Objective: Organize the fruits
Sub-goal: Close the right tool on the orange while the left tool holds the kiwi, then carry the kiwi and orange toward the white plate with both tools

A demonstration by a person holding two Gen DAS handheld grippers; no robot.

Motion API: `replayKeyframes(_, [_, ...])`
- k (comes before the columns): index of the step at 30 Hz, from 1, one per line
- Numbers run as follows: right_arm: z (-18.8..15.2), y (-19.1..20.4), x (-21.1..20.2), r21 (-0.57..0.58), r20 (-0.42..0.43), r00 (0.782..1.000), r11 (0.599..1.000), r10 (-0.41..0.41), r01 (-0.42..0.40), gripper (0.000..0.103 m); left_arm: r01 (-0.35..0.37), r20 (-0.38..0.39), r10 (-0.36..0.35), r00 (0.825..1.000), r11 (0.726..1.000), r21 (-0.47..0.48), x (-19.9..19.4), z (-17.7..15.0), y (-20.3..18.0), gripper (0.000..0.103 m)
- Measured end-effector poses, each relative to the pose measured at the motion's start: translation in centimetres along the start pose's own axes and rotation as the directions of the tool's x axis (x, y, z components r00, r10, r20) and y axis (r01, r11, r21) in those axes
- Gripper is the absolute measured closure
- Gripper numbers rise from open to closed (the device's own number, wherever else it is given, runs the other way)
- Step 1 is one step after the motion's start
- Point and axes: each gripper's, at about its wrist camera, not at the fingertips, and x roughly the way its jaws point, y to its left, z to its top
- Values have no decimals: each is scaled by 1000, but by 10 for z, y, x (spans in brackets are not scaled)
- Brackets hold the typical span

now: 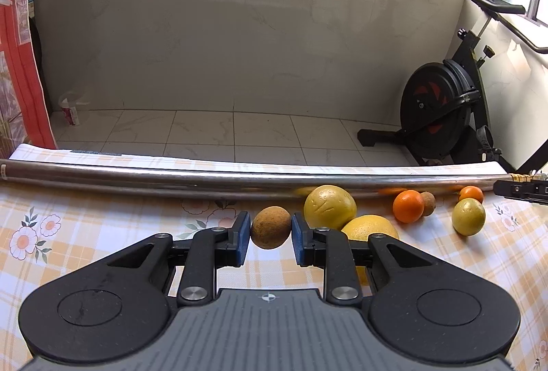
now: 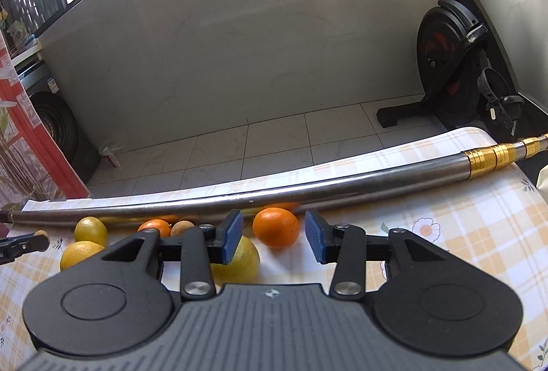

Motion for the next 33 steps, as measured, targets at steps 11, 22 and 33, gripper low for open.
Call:
replayKeyframes(11, [5,-4,51,78,-103,995,997,2,6,56,29,4,-29,1000,997,-71,-15,-8,6,76])
replayKeyframes(22, [-1,-8,51,126,-100,995,992,0,12,61,51,-7,-52,999,994,-95,-21,-14,5,76])
replayKeyframes(33, [-13,-15,-19,228,2,999,973,36,-35,61,78,35,-75,997,994,-78,-67,-13,1,75])
